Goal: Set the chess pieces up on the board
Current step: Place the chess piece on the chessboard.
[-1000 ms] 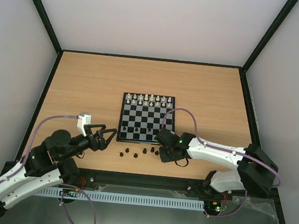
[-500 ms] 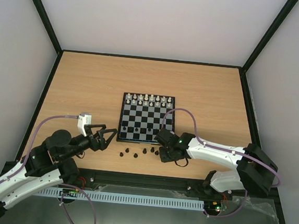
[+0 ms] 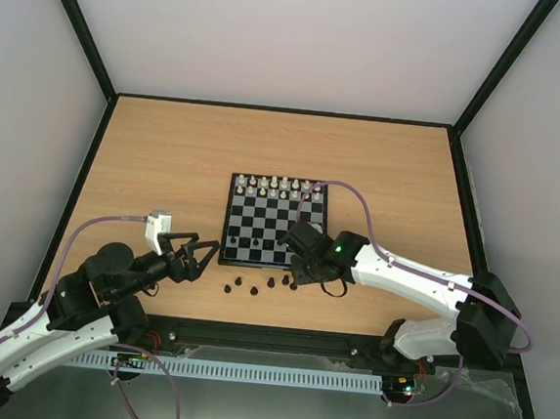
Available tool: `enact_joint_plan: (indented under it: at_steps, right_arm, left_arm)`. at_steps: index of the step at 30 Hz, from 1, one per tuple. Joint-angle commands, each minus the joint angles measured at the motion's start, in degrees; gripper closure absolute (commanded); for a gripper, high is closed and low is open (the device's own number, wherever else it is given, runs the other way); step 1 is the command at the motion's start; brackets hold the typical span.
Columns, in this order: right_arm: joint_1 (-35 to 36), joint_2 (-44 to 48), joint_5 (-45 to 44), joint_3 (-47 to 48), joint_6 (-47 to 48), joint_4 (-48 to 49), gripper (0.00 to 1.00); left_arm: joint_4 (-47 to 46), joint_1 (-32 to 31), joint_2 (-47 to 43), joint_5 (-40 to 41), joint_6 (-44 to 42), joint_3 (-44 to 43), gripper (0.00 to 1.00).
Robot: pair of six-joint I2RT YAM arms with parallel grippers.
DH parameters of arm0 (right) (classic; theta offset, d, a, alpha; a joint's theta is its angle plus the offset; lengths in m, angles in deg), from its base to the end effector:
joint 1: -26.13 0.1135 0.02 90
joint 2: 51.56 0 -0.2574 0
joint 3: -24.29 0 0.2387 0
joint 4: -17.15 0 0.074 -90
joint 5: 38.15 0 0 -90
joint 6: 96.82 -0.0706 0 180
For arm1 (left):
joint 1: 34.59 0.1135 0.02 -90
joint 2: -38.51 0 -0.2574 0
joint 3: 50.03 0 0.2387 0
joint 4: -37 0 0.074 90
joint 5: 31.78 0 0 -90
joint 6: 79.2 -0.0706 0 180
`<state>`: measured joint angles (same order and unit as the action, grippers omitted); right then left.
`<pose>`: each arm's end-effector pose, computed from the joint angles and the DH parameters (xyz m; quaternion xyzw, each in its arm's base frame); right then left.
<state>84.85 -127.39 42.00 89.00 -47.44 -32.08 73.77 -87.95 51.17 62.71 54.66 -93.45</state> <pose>0.1465 0.2178 0.1923 -0.1298 0.9546 0.1406 0.2283 0.0746 -0.0910 0.2769 0.0354 0.7423 -0.4823 0.4639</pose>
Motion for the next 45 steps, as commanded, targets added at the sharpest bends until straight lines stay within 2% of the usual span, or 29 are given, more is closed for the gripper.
enact_joint_plan:
  at_steps: [1, 12, 45]
  right_arm:
    - [-1.12, -2.73, -2.11, 4.83, 2.98, -5.54, 0.85]
    - [-7.95, -9.36, 1.28, 8.5, 9.59, -3.6, 0.85]
    - [-13.07, -18.67, 4.46, 11.0, 14.12, 0.71, 0.86]
  left_arm:
    - [-1.28, -0.07, -0.19, -0.53, -0.92, 0.56, 0.01]
    - [-1.28, -0.07, -0.15, -0.46, -0.97, 0.46, 0.0]
    - [-1.2, -0.07, 0.08, -0.35, -0.99, 0.3, 0.01]
